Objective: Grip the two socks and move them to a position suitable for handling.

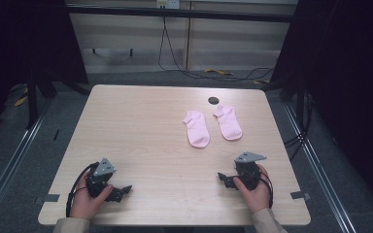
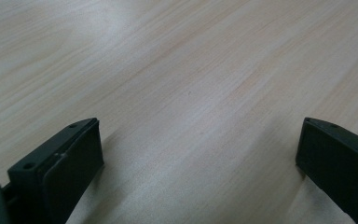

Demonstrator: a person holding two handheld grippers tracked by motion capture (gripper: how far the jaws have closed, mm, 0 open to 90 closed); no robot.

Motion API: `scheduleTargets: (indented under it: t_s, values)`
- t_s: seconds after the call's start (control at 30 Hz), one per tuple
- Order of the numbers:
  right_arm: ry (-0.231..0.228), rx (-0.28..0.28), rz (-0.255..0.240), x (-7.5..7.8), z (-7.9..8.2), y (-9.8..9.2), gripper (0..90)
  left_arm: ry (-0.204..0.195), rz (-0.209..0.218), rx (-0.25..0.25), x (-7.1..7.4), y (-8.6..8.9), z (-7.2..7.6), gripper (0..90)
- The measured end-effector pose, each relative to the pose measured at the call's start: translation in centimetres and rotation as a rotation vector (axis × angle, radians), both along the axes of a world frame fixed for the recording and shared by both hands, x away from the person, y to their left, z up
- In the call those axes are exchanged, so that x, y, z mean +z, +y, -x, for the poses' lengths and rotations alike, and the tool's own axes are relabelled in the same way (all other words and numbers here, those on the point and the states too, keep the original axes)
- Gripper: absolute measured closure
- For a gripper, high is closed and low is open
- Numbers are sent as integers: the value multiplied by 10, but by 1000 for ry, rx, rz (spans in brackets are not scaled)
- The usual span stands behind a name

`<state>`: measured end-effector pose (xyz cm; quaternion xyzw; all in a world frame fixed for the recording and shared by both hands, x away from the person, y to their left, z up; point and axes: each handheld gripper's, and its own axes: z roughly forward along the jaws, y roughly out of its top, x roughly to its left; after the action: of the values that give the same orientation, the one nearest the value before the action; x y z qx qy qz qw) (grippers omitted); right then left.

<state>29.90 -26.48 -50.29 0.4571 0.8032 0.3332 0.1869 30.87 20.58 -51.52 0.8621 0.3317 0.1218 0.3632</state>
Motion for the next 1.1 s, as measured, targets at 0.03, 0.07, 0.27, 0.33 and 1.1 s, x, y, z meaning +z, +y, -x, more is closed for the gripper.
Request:
scheduleTargets:
  t_s: [0.03,0.07,0.27,0.33,1.1]
  values:
    - [-4,4,2,0,-1,0,134,0,1,1,0,0,0,1]
    - [-4,5,2,0,-1,0,134,-2,2,3,0,0,0,1]
    - [-4,4,2,0,-1,0,134,1,2,1,0,0,0,1]
    - [-4,2,3,0,-1,0,133,1,1,-2,0,0,0,1]
    - [-24,-12,-19,43,-91,55,283,1,1,-1,0,0,1,0]
